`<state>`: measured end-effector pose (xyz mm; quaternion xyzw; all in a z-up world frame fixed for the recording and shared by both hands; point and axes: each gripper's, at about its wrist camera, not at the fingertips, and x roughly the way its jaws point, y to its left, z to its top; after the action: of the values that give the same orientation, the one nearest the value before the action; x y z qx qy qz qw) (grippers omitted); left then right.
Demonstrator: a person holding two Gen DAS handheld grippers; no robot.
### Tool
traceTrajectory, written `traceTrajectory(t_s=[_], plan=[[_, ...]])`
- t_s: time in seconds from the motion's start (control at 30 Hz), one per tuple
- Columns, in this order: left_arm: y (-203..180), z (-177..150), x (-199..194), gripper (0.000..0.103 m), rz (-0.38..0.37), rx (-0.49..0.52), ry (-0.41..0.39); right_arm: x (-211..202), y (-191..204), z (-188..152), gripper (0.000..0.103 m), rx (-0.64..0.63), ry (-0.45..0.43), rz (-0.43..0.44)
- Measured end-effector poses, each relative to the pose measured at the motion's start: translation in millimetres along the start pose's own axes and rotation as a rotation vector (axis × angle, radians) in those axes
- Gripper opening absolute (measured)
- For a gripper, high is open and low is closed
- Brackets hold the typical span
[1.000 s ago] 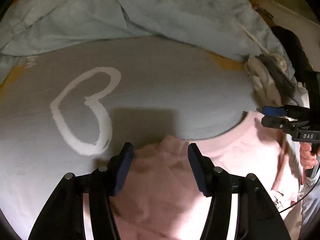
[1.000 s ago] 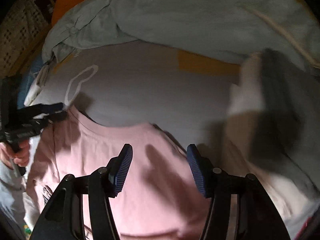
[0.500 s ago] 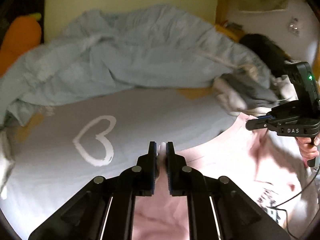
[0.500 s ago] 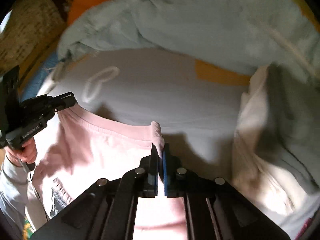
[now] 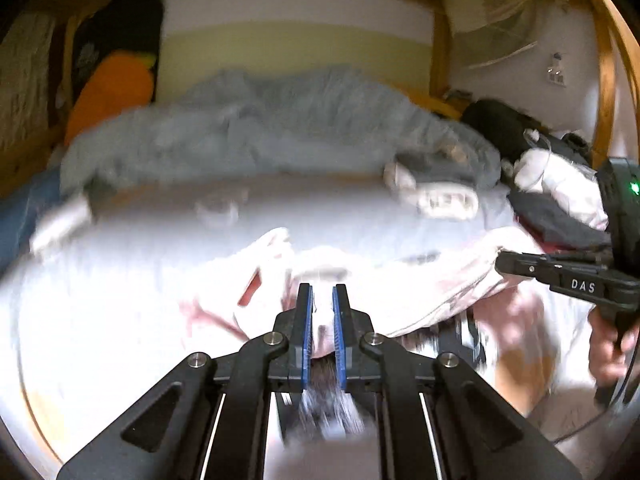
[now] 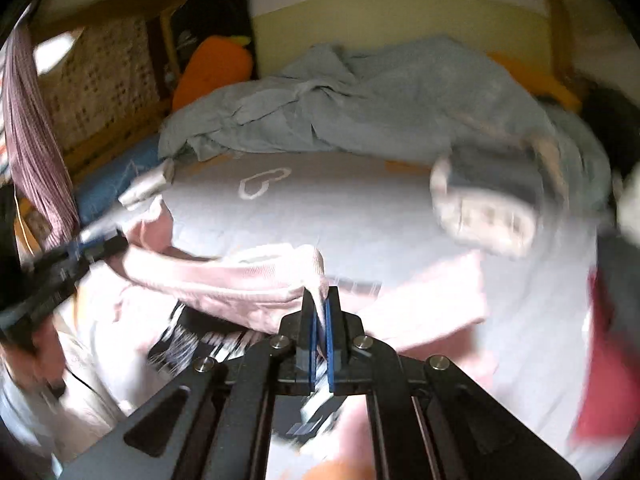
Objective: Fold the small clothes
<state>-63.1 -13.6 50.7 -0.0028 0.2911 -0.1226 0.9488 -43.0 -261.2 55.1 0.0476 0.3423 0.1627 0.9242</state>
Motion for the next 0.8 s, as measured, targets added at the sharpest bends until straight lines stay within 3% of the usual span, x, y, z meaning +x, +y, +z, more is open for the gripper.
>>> traceTrajectory(t_s=[0.17, 0.3, 0.33, 0.47, 0.53, 0.6, 0.63, 0.67, 0.8], plan=[[8.1, -52.3, 18.3, 0.011, 0.036, -0.125, 0.133, 20.6, -9.2, -65.2, 0.003, 0.161, 0.051, -0.016], [5.7, -67.1, 1.3, 0.014, 0.052, -0.112, 0.115, 16.2, -14.5, -87.0, 0.007, 0.177, 0.045, -0.04], [5.8, -66.6, -4.2, 0.018, 0.051, -0.112, 0.104, 12.4, -16.4, -87.5, 0.009, 0.177, 0.037, -0.036], [11.7, -53.4, -23.6, 0.019, 0.062, -0.133, 0.033, -9.5, -30.9, -79.3, 0.017, 0.197, 0.007, -0.041], [11.1, -37.9, -28.2, 0.023, 0.099, -0.111, -0.022, -21.0, -39.7, -70.3, 0.019, 0.204, -0.034, -0.077], [12.6, -24.0, -24.0, 0.031, 0.119, -0.079, -0.039, -28.6, -50.7, -57.3, 0.031, 0.215, -0.087, -0.134], [13.5, -18.2, -19.6, 0.034, 0.137, -0.067, -0.037, -30.2, -57.9, -51.8, 0.042, 0.224, -0.097, -0.164], [15.0, -12.8, -13.8, 0.038, 0.149, -0.057, -0.033, -31.1, -66.5, -45.3, 0.045, 0.237, -0.108, -0.19], [21.7, -7.4, 27.3, 0.051, 0.148, -0.015, 0.103, -18.7, -87.5, -29.3, 0.045, 0.241, -0.066, -0.261]])
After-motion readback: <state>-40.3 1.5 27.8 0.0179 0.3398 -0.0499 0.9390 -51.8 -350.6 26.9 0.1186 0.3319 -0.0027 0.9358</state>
